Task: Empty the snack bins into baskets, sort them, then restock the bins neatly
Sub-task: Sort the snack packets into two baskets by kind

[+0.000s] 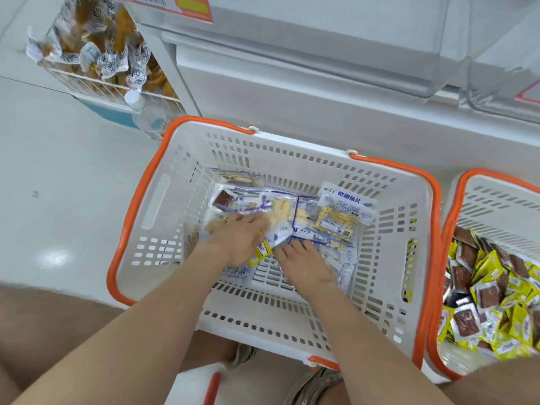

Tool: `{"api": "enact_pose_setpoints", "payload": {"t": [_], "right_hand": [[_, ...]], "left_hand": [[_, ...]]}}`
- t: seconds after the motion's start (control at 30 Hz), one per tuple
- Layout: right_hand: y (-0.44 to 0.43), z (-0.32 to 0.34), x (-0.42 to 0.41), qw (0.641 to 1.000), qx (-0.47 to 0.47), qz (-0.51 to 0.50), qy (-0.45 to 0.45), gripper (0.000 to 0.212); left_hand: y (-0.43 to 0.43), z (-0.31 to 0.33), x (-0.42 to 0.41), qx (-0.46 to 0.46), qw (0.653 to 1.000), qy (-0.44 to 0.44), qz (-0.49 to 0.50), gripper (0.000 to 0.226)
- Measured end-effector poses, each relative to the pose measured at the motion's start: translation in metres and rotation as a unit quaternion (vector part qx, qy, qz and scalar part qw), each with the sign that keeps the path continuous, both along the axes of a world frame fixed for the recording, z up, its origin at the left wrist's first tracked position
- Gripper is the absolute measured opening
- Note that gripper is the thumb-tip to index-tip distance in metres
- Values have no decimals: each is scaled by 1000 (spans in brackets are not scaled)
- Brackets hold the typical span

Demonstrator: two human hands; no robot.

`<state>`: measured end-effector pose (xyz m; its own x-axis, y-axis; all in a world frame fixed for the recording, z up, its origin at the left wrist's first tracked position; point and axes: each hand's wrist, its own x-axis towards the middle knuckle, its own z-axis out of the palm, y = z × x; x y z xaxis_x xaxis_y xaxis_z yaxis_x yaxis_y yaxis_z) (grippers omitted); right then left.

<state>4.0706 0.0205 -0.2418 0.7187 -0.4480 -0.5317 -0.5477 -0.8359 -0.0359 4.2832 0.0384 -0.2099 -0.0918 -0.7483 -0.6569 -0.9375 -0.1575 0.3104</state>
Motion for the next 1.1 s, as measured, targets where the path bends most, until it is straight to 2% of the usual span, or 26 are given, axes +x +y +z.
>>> {"api": "enact_pose_setpoints", "payload": {"t": [0.1,0.2,0.37,0.47,0.53,0.57,0.63,0.7,0.77,0.83,0.9,0.93,0.97,1.0,1.1], "right_hand": [[0,-6,-1,1000,-7,-21,5,63],[2,-9,-2,999,-18,-26,15,69],[1,-5,-6,999,-16,-37,-20,64],[-1,-2,-6,999,-1,-36,-7,68],[-1,-2,-4,999,0,-34,22,60],[-1,-2,-2,999,-5,-31,29,54],[0,-3,-1,999,-11,-36,20,46],[-1,0,-2,999,-4,-53,-10,48],[0,5,-3,992,0,-95,-83,44],[0,13,2,958,-35,-197,-205,40],[-7,22,17,880,-61,-328,-338,35],[-14,24,26,849,-57,-365,-378,32],[-23,23,35,839,-41,-375,-391,31],[-31,21,43,849,-10,-370,-376,33],[-47,7,55,919,106,-292,-243,55]], "left_hand": [[10,9,1,-20,999,-19,25,19],[14,12,8,-17,997,-12,70,24],[9,14,17,-30,993,12,112,27],[-2,12,28,-134,967,8,217,23],[-13,11,39,-216,942,-12,256,17],[-18,8,45,-220,940,-11,259,14],[-23,1,55,-157,950,23,267,14],[-22,-9,57,-80,963,53,253,15],[-13,-19,49,-61,969,42,235,12],[-2,-24,36,-99,968,11,232,17],[7,-21,21,-125,959,9,255,25],[11,-20,15,-122,958,16,260,25],[14,-20,9,-106,961,23,256,26],[16,-21,6,-79,965,32,249,34],[22,-23,3,8,968,90,235,69]]}}
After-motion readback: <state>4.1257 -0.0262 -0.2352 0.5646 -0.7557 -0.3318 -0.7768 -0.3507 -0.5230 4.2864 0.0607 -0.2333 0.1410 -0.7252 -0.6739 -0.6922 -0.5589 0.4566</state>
